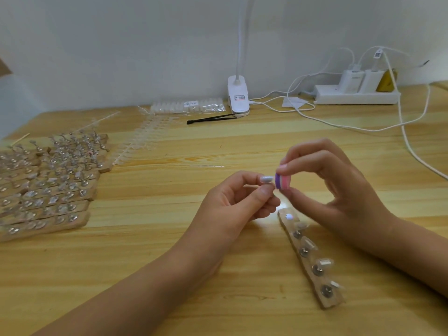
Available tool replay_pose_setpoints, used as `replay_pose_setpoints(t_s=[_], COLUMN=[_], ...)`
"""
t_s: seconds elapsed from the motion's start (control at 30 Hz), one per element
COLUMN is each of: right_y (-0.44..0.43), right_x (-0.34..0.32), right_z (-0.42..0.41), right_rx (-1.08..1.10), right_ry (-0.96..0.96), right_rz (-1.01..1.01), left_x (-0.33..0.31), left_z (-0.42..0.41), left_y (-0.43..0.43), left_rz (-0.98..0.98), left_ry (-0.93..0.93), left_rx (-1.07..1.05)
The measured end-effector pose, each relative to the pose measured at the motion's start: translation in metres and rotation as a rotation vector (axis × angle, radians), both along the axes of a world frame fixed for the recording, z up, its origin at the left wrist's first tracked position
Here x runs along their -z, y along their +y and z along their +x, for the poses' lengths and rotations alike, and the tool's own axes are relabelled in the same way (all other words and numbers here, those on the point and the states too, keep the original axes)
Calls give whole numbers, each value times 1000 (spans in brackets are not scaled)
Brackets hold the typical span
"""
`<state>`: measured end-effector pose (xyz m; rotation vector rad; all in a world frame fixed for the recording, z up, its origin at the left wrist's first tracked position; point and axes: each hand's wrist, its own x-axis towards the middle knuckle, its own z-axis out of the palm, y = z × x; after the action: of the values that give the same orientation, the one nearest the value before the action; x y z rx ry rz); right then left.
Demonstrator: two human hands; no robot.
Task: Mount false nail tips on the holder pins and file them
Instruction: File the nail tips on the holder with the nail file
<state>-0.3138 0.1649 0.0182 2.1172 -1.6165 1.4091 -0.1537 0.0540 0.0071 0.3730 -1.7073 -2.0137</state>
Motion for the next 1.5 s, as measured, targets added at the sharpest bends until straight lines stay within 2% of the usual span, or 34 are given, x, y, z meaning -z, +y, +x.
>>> replay_pose_setpoints(t_s=[0.17, 0.53, 0.63, 0.77, 0.87, 1.0, 1.1, 1.17, 1.33, 1.5], right_y=[2, 0, 0, 0, 1, -1, 0, -2, -5, -6], right_x=[1, 0, 1, -1, 2, 1, 2, 4, 5, 13], right_z=[3, 0, 3, 2, 4, 0, 4, 0, -14, -34], right_rx=[-3, 0, -38, 4, -21, 1, -67, -20, 92, 351], right_ry=[65, -7, 60, 12, 66, -48, 0, 8, -154, 173], right_rz=[-30, -3, -26, 3, -17, 2, -11, 14, 97, 392], left_x=[1, -1, -1, -1, -2, -2, -3, -4, -5, -4], left_z=[0, 1, 1, 1, 2, 1, 1, 1, 2, 0], left_y=[-1, 1, 0, 0, 1, 2, 2, 2, 2, 1], left_rz=[-14, -1, -19, -6, -34, -12, -7, 3, 16, 43], left_ry=[4, -5, -5, -14, -16, -18, -19, -14, -23, -30], left_rx=[11, -1, 2, -7, 11, -5, -13, -13, -17, -51])
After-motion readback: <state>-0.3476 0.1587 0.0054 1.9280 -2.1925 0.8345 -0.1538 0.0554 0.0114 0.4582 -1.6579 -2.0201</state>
